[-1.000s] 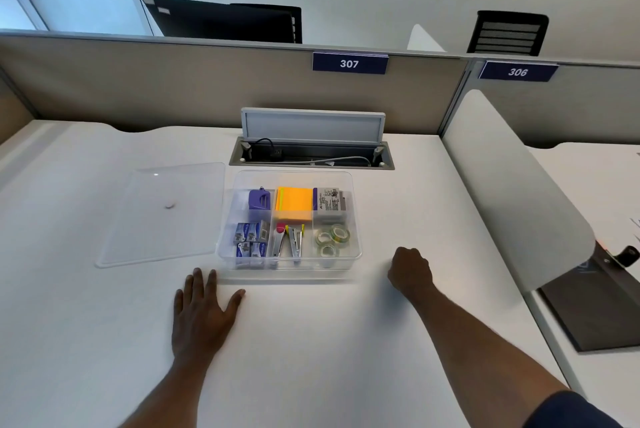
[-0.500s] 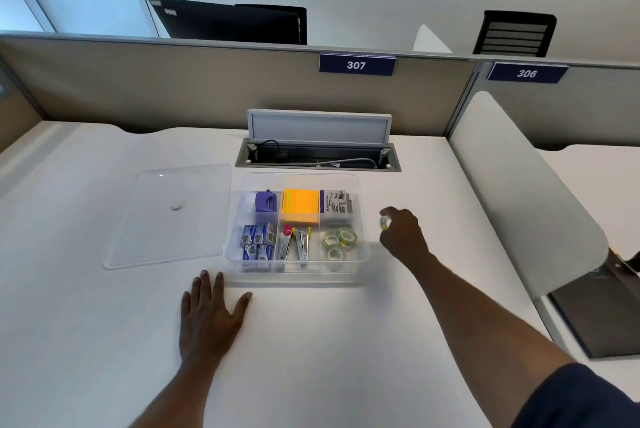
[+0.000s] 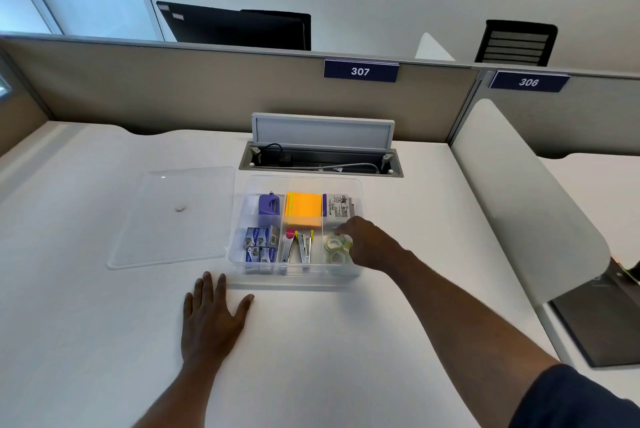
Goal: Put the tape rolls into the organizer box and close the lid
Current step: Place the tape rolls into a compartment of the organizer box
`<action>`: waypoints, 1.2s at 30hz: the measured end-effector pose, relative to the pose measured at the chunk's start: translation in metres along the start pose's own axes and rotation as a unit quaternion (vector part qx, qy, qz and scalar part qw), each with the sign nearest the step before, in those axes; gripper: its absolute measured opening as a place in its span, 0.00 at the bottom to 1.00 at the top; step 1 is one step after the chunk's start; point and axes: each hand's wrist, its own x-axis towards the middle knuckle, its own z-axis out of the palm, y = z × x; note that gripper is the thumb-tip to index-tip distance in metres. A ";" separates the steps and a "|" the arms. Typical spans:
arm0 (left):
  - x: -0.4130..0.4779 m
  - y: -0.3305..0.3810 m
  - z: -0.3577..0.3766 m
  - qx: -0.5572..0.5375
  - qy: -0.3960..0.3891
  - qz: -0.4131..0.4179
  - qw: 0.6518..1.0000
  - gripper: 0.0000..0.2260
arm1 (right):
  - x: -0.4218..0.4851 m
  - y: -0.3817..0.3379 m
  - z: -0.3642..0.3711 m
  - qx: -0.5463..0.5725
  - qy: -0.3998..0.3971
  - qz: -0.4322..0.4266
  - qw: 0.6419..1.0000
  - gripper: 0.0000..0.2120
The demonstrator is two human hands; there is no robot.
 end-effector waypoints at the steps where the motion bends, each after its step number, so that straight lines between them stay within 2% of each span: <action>1: 0.000 0.001 0.000 -0.001 0.000 0.001 1.000 0.40 | -0.001 0.000 0.002 -0.004 -0.007 0.000 1.000 0.24; 7: 0.000 -0.001 0.000 0.005 -0.003 -0.001 1.000 0.40 | -0.004 -0.003 0.010 -0.031 -0.021 -0.004 0.999 0.20; 10: 0.000 -0.001 0.000 0.004 -0.004 -0.001 1.000 0.40 | -0.003 -0.004 0.010 -0.009 0.037 0.018 0.999 0.18; 15: 0.001 0.000 0.000 0.005 -0.005 0.001 1.000 0.40 | 0.001 -0.003 0.002 0.002 0.181 0.086 0.980 0.13; 18: 0.000 0.000 0.000 0.006 -0.003 0.001 1.000 0.40 | 0.004 -0.002 -0.003 -0.005 0.204 0.102 0.974 0.13; 28: 0.000 0.001 -0.001 0.008 0.003 0.001 1.000 0.40 | 0.018 -0.009 0.013 0.017 0.102 0.061 0.993 0.15; 36: 0.002 0.000 0.001 0.010 0.006 0.000 1.000 0.38 | 0.027 -0.010 0.029 -0.112 -0.023 0.006 0.993 0.15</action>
